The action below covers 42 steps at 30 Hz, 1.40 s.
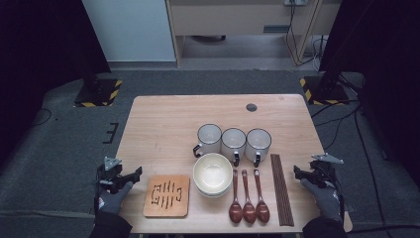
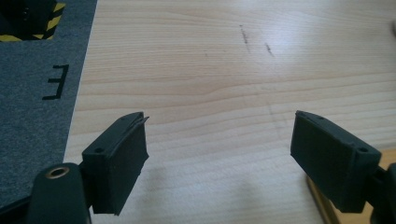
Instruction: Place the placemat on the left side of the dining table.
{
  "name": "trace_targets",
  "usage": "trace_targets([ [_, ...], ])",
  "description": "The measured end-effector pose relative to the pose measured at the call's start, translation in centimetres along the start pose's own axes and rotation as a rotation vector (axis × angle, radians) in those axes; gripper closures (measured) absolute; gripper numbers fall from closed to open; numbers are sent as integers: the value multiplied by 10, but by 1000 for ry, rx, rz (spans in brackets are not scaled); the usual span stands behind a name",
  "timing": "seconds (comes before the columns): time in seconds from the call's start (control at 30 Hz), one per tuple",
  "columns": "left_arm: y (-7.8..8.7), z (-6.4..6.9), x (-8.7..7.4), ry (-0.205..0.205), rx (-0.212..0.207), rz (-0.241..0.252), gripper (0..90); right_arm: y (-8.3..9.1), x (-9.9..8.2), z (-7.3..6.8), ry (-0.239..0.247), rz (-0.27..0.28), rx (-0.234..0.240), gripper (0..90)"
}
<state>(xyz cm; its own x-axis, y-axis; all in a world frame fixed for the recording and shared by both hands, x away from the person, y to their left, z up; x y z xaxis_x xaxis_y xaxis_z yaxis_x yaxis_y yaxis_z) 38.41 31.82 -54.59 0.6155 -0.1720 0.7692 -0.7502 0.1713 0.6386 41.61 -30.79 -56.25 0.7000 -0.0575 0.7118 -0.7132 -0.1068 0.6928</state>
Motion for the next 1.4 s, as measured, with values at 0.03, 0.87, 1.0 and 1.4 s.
trace_targets([
  [0.03, 0, 0, 0, 0, 0, 0, 187, 0, 0, 0, 0, 0, 0, 149],
  [0.87, 13, 45, -13, -34, -73, -47, 186, 66, -6, -84, 150, 123, 134, 155],
  [1.0, 9, 55, -17, -58, -91, -75, 169, 70, -9, -95, 169, 119, 159, 154],
  [1.4, 1, 70, -19, -111, -119, -98, 120, 76, -14, -140, 243, 113, 250, 152],
])
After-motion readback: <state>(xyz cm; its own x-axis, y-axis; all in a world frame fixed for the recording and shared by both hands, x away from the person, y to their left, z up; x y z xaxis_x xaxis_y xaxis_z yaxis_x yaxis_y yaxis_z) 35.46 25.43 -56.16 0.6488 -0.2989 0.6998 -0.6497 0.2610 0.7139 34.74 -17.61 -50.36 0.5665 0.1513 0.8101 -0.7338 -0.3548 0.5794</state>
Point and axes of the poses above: each handheld gripper's, and its own axes: y roughly backward along the jaws, x roughly out of its top, z roughly to its right, the point moved 6 cm from there along -y, roughly forward along the jaws, and after that the axes turned 8 degrees about -y, right-handed, at the moved point
